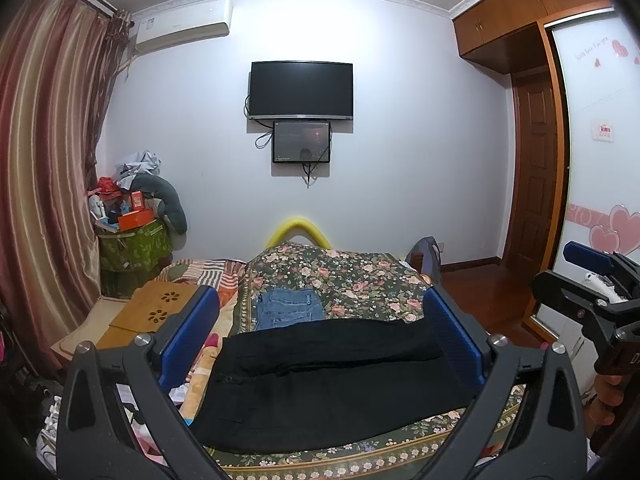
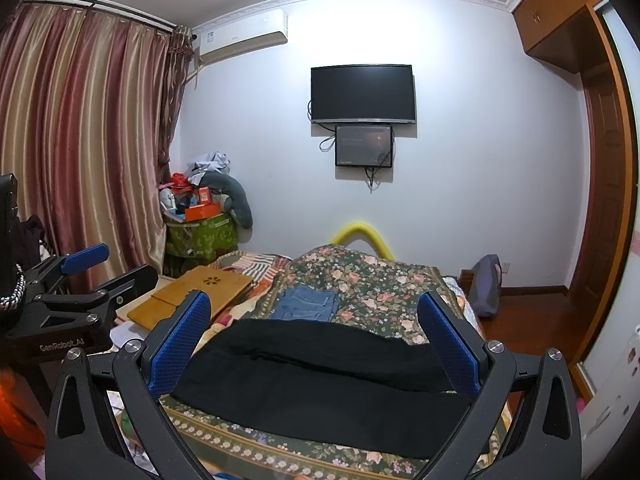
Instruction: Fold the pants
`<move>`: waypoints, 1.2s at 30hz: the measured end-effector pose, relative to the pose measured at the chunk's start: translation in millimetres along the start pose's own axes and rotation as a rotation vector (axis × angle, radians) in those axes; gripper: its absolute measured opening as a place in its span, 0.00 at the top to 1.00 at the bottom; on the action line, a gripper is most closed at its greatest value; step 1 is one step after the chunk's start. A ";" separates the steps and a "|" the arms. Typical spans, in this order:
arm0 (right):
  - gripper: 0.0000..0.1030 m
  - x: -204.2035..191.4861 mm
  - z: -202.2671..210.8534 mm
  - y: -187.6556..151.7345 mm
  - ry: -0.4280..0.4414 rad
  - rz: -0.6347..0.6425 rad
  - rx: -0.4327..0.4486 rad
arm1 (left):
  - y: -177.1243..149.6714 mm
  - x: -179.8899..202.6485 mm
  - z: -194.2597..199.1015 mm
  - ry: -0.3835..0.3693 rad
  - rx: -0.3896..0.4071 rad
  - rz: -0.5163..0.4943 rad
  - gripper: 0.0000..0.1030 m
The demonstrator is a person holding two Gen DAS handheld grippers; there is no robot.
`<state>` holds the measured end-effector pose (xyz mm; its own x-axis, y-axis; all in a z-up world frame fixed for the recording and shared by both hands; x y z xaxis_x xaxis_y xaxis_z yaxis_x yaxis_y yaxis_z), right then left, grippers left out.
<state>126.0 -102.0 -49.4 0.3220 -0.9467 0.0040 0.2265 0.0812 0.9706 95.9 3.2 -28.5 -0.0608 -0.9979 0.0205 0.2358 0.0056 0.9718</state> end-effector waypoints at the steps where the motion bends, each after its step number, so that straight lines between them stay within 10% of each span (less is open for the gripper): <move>1: 0.00 0.2 -0.1 -0.3 0.000 0.000 0.000 | 0.3 0.9 0.7 -0.001 0.000 -0.002 0.00; 36: 0.00 0.1 -1.0 -2.8 0.005 -0.006 -0.007 | -0.9 -3.3 -0.3 -0.011 -0.005 0.004 0.00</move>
<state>126.4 -102.1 -52.4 0.3257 -0.9455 -0.0028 0.2346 0.0779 0.9690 96.2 6.5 -29.5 -0.0701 -0.9972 0.0269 0.2413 0.0092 0.9704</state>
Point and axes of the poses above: each gripper's, at about its wrist camera, not at the fingertips, and z roughly against the way its jaws point, x to its right, y to its top, the point moved 9 cm from there along -z, roughly the way its jaws point, and after that the axes turned 3 degrees about -y, right-handed, at the moved point
